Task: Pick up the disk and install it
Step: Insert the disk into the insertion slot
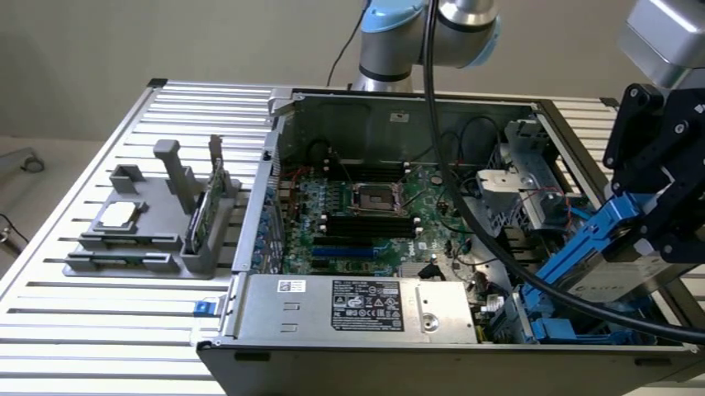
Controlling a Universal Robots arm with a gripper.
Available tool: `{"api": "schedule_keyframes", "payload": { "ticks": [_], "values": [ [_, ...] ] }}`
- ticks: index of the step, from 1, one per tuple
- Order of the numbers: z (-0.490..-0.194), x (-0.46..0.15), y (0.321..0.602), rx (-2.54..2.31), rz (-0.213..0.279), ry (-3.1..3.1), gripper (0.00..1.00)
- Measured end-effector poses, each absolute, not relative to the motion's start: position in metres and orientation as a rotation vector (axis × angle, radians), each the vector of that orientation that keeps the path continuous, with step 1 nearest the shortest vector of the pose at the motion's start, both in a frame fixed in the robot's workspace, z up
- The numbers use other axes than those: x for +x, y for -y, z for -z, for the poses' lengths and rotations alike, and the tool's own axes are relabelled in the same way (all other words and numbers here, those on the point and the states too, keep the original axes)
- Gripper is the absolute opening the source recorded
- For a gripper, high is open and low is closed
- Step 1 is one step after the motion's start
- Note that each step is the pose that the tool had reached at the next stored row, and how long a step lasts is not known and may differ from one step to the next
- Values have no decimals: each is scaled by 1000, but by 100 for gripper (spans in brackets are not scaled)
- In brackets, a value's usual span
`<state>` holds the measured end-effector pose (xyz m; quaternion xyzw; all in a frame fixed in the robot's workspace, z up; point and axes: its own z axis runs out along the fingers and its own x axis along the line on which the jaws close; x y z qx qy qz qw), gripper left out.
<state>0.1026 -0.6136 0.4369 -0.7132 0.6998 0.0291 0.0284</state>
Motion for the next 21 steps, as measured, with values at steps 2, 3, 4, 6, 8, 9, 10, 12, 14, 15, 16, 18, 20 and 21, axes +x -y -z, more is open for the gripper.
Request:
{"api": "schedule_keyframes", "payload": {
  "ticks": [2,3,4,6,8,9,10,12,14,15,16,18,20,21],
  "values": [
    [-436,103,614,-2200,-91,-2159,33],
    [-436,104,614,-2200,-92,-2159,33],
    [-435,104,615,-2199,-92,-2158,33],
    [-434,104,615,-2199,-93,-2158,33],
    [-432,104,616,-2198,-94,-2158,33],
    [-431,104,616,-2198,-94,-2158,33],
    [-430,104,616,-2198,-94,-2158,33],
    [-429,104,617,-2197,-95,-2158,33],
    [-427,104,618,-2197,-95,-2158,33],
    [-426,104,618,-2197,-96,-2158,33],
    [-425,104,618,-2196,-96,-2157,33],
    [-423,104,619,-2196,-97,-2157,33],
    [-421,104,620,-2196,-98,-2157,33],
    [-420,104,620,-2195,-98,-2156,33]
  ]
}}
